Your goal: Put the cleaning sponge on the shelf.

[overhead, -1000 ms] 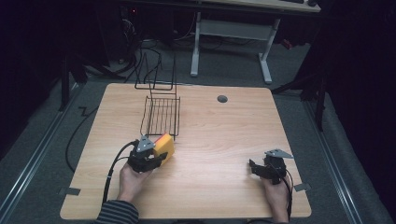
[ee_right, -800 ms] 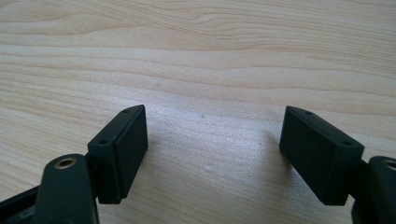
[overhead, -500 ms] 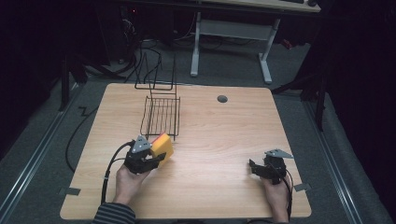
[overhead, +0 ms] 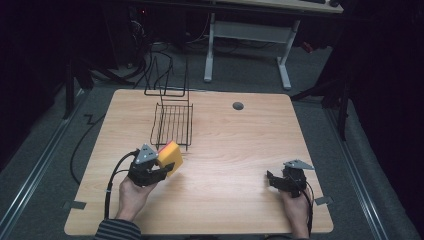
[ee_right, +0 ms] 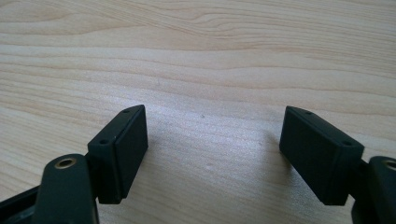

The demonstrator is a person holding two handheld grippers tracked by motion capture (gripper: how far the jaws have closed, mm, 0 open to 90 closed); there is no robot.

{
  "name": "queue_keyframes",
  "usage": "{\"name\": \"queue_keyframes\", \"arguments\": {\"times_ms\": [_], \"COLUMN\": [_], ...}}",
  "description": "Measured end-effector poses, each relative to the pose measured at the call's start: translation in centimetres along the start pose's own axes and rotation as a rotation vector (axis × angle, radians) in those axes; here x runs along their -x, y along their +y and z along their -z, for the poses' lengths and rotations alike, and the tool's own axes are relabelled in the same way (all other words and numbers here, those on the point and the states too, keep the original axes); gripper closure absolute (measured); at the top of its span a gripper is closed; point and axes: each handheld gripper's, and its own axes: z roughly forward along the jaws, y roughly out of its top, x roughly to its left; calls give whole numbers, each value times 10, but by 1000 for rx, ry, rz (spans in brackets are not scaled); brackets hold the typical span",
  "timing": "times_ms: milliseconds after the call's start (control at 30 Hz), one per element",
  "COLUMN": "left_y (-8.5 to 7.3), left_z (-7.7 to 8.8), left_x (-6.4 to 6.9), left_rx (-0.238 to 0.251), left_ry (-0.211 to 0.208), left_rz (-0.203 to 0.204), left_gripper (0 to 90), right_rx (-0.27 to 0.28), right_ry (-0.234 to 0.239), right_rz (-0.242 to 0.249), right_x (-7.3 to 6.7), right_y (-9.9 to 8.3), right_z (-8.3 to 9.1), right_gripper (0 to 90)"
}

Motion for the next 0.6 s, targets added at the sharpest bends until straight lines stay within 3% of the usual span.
{"name": "queue_keyframes", "arguments": {"times_ms": [600], "left_y": [10], "left_z": [15], "left_x": [-1], "left_rx": [21], "left_ry": [29], "left_rz": [-20], "left_gripper": [612], "right_rx": [-1], "right_ry": [0], "right_rz": [0], "right_x": [0], "right_y": [0], "right_z": [0], "right_gripper": [237]}}
